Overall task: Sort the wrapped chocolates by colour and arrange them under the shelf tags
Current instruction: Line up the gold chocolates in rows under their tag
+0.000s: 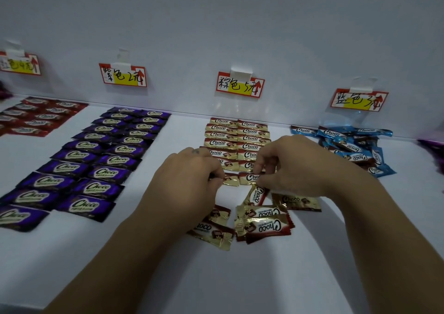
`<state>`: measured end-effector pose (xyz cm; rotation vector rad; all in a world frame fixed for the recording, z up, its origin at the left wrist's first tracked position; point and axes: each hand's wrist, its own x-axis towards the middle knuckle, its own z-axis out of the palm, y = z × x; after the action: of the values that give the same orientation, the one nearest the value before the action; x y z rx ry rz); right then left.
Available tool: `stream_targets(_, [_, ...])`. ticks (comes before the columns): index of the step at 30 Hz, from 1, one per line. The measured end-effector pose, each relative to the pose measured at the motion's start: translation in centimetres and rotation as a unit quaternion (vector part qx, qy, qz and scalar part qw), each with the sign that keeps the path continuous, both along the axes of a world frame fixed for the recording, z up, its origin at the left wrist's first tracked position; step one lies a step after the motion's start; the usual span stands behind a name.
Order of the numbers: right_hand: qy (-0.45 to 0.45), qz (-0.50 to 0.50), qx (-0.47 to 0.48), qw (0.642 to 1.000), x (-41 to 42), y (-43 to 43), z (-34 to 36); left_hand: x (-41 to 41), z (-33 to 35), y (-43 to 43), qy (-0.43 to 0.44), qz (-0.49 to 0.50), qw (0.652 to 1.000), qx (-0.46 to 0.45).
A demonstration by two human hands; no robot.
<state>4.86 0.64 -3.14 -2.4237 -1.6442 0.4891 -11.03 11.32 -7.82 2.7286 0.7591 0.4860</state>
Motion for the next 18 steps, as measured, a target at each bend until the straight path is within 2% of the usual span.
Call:
stream_targets(10, [-0.011, -0.007, 0.006, 1.000, 0.1, -0.1, -0.1, 0.2, 0.3, 0.4, -0.012, 0.015, 1.000, -0.015])
stream_targets(15, [0.004, 0.001, 0.040, 0.999, 0.7, -1.0, 0.6, -1.6, 0.8, 1.0, -0.109, 0.077, 0.991, -0.031])
stream_targets(18, [0.014, 0.023, 0.034, 0.999, 0.9, -1.4, 0.9, -2.3, 0.7, 1.4, -0.082, 0.087, 0.993, -0.025])
